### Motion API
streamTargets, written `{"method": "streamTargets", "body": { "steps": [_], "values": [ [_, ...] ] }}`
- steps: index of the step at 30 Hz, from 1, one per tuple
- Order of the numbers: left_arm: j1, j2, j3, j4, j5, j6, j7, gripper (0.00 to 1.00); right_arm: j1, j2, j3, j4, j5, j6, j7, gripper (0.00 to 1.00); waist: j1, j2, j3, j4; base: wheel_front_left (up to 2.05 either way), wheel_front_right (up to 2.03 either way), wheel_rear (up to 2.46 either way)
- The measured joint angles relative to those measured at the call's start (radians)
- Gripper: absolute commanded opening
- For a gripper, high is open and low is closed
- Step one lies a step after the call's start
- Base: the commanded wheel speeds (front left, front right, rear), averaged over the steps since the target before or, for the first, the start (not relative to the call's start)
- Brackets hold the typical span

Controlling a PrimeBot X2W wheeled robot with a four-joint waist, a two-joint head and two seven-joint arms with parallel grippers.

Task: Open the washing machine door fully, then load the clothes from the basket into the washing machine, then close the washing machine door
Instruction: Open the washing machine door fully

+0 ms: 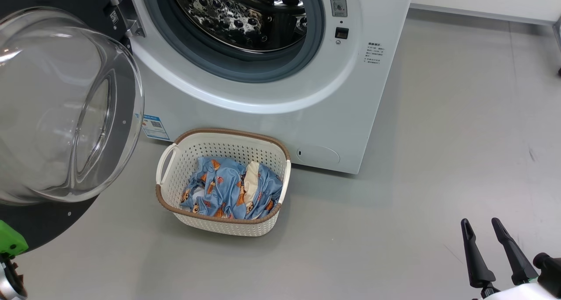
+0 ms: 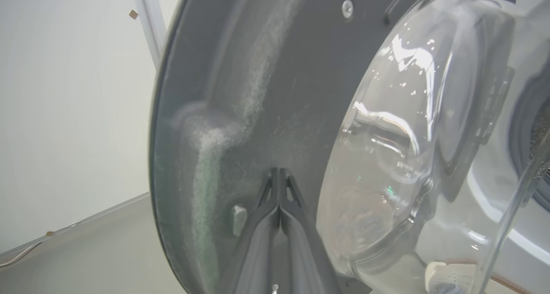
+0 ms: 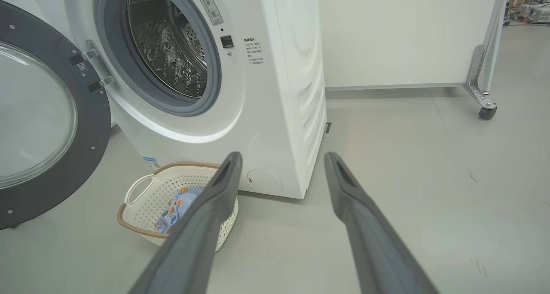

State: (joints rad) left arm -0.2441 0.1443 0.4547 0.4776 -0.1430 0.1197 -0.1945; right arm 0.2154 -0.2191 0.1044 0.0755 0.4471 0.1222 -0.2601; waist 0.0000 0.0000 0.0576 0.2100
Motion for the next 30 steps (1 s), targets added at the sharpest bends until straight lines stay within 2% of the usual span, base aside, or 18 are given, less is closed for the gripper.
{"method": "streamTargets", "body": {
  "steps": [12,19,22,23,24,25,26,27,29,30],
  "values": [
    [-0.067,0.012,0.033,0.061,0.037,0.004,-0.016,0.00,0.001,0.015,-0.001,0.000,0.004,0.000,0.000,1.00,0.0000,0.0000,-0.003,-0.012,0.00,0.00,0.00],
    [-0.075,-0.029,0.017,0.037,0.036,0.004,-0.029,0.00,0.001,0.025,-0.002,0.000,0.011,0.000,0.000,1.00,0.0000,0.0000,-0.007,-0.012,0.00,0.00,0.00],
    [-0.075,-0.050,-0.005,0.004,0.036,0.004,-0.037,0.13,0.001,0.027,-0.001,0.000,0.011,0.000,0.000,1.00,0.0000,0.0000,-0.010,-0.009,0.00,0.00,0.00],
    [-0.076,-0.057,-0.011,-0.008,0.036,0.004,-0.037,0.21,0.001,0.028,-0.001,0.000,0.011,0.000,0.000,1.00,0.0000,0.0000,-0.011,-0.009,0.00,0.00,0.00],
    [-0.077,-0.068,-0.029,-0.036,0.036,-0.003,-0.045,0.35,0.000,0.028,-0.001,0.000,0.011,0.000,0.000,1.00,0.0000,0.0000,-0.013,-0.008,0.00,0.00,0.00],
    [-0.079,-0.073,-0.039,-0.051,0.036,-0.010,-0.045,0.41,0.000,0.028,-0.001,0.000,0.011,0.000,0.000,1.00,0.0000,0.0000,-0.014,-0.008,0.00,0.00,0.00],
    [-0.079,-0.073,-0.039,-0.051,0.036,-0.010,-0.045,0.41,0.000,0.028,-0.001,0.000,0.011,0.000,0.000,1.00,0.0000,0.0000,-0.014,-0.008,0.00,0.00,0.00],
    [-0.080,-0.080,-0.050,-0.065,0.036,-0.020,-0.046,0.47,-0.001,0.028,0.002,0.000,0.011,0.000,0.000,1.00,0.0000,0.0000,-0.015,-0.009,0.00,0.00,0.00],
    [-0.079,-0.089,-0.079,-0.081,0.036,-0.043,-0.046,0.91,-0.003,0.028,0.013,0.001,0.011,0.000,0.000,1.00,0.0000,0.0000,-0.020,-0.013,0.00,0.00,0.00],
    [-0.076,-0.091,-0.108,-0.104,0.037,-0.062,-0.046,1.00,-0.005,0.029,0.022,0.001,0.011,0.000,0.000,1.00,0.0000,0.0000,-0.025,-0.020,0.00,0.00,0.00]
  ]
}}
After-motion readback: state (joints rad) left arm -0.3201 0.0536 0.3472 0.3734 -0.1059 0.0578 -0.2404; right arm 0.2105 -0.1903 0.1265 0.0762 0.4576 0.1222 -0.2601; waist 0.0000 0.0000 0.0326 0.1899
